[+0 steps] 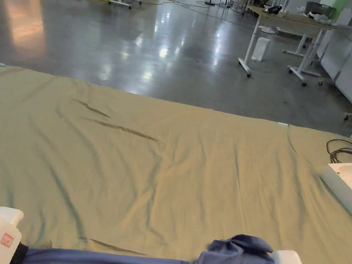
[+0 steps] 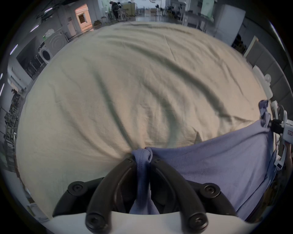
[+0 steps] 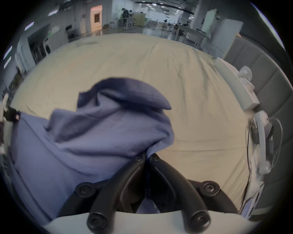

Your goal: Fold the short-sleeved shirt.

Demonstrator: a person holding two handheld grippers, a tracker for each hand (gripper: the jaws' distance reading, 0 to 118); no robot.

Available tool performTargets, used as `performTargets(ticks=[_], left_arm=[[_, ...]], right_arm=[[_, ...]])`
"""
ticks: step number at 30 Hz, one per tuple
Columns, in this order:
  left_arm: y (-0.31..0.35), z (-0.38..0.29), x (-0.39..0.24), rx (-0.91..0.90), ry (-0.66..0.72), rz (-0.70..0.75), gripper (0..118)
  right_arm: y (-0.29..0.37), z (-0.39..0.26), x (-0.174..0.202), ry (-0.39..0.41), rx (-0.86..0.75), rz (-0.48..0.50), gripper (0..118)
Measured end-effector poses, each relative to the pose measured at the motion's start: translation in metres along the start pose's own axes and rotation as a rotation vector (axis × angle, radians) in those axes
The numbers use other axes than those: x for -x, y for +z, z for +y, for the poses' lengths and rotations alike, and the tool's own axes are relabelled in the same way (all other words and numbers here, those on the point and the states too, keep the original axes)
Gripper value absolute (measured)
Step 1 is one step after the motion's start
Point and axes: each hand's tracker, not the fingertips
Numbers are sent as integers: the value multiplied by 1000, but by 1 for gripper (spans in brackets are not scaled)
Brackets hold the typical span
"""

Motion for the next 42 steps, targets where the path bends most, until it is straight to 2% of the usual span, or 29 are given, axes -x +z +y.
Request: performTargets(ticks=[2,3,5,7,11,14,18,20,21,24,27,28,29,31,32,35,38,42], left_arm=[[21,-18,3,-165,-27,-17,7],[35,-27,3,-219,-9,-24,7],[64,-46,27,-287,65,-158,7],[103,-77,37,-345,80,-260,7],[168,-155,50,-452,-15,-228,7],[182,-205,58,-423,2,-230,7],[165,-250,61,-351,7,-256,7],[143,-264,70,-306,29,-268,7],[137,-269,72,-303,34,-274,7],[122,-274,78,-273,58,-277,7],[109,-271,86,-270,101,-310,7],[111,-272,83,-265,109,-309,12],[114,-271,83,-272,104,-294,36],[127,-270,86,-296,71,-230,92],[142,-273,83,-344,68,-246,97],[205,-274,71,-522,-3,-184,97],[281,-284,43,-763,-67,-122,97],[347,-298,1,-1036,-121,-5,97]], right_arm=[[34,-3,-15,-93,-64,77,3],[51,-7,-19,-114,-103,87,3],[100,-21,-27,-113,-204,100,3],[141,-43,-34,-122,-258,121,3],[215,-109,-27,-129,-281,101,3],[241,-164,-23,-159,-274,109,3],[249,-222,-4,-177,-237,89,3],[241,-241,2,-209,-182,82,3],[227,-251,-13,-229,-163,98,3],[211,-263,-15,-275,-142,113,3],[191,-268,-21,-255,-143,90,4],[188,-269,-22,-245,-151,83,4],[187,-268,-23,-240,-159,75,20],[192,-268,-28,-250,-168,56,64],[198,-268,-33,-265,-189,56,78],[247,-269,-25,-283,-327,18,77],[300,-261,-14,-311,-488,35,77],[360,-245,20,-295,-733,61,79]])
